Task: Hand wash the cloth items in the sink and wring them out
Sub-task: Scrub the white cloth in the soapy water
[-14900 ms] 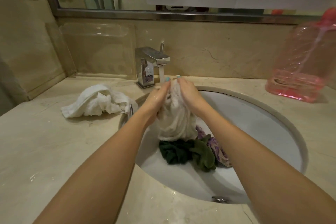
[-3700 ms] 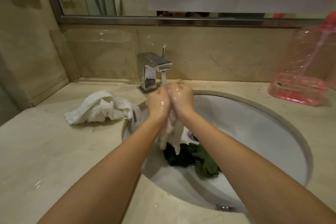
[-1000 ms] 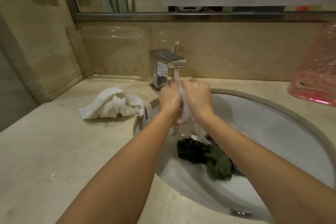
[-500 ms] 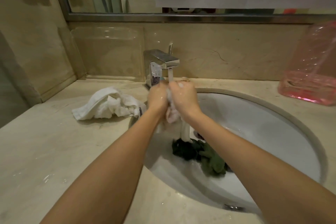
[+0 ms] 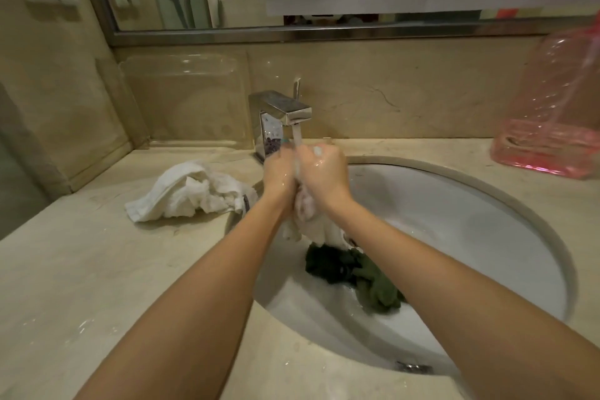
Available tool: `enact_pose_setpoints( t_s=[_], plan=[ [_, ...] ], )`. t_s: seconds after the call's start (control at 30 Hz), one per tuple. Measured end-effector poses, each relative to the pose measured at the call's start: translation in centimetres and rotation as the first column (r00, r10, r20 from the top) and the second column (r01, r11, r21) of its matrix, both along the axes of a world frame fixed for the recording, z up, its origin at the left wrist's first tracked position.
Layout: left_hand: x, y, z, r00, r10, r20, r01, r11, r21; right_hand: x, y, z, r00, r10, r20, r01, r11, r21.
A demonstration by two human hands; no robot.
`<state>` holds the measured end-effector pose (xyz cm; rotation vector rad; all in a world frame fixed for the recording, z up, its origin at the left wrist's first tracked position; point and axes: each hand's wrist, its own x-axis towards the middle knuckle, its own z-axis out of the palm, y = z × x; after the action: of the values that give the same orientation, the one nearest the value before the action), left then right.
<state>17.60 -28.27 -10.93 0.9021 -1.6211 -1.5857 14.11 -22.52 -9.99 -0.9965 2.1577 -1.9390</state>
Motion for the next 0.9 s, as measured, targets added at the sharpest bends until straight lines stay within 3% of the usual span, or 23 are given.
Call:
enact_pose_setpoints(
  t_s=[0.2, 0.3, 0.43, 0.57, 0.67, 0.83, 0.9],
  plan=[
    [-1.7, 3.6, 0.6, 0.985, -0.165, -0.056, 0.158, 0.98, -0.117, -4.6, 1.2, -1.4, 0.941, -0.262, 0.212, 0.254, 0.965, 0.067],
    [-1.7, 1.5, 0.4, 0.996, -0.087, -0.026, 0.086, 0.996, -0.024, -3.5, 0.7, -0.9, 0.953, -0.194, 0.232, 0.205, 0.978, -0.025],
    [-0.8, -2.2, -0.6, 0.993, -0.027, 0.119, 0.025, 1.0, 0.016, -0.1, -0.4, -0.4, 0.998, 0.04, 0.058, -0.039, 0.999, -0.009],
    [-0.8, -0.4, -0.2, 0.993, -0.114, -0.04, 0.115, 0.992, 0.041, -2.9, 0.1, -1.0, 0.993, -0.089, 0.074, 0.085, 0.995, 0.053],
    [-0.7, 0.3, -0.3, 0.976, -0.197, -0.097, 0.195, 0.98, -0.031, -5.4, 1.2, -1.7, 0.978, -0.18, 0.107, 0.164, 0.976, 0.144],
    [0.2, -2.5, -1.0, 0.987, -0.029, -0.156, 0.028, 1.0, -0.006, -7.6, 2.2, -1.9, 0.943, -0.034, 0.331, 0.01, 0.997, 0.074],
    [0.2, -3.8, -1.2, 0.987, 0.063, -0.15, -0.065, 0.998, -0.005, -8.0, 2.7, -1.6, 0.965, 0.01, 0.263, -0.033, 0.996, 0.081]
  ],
)
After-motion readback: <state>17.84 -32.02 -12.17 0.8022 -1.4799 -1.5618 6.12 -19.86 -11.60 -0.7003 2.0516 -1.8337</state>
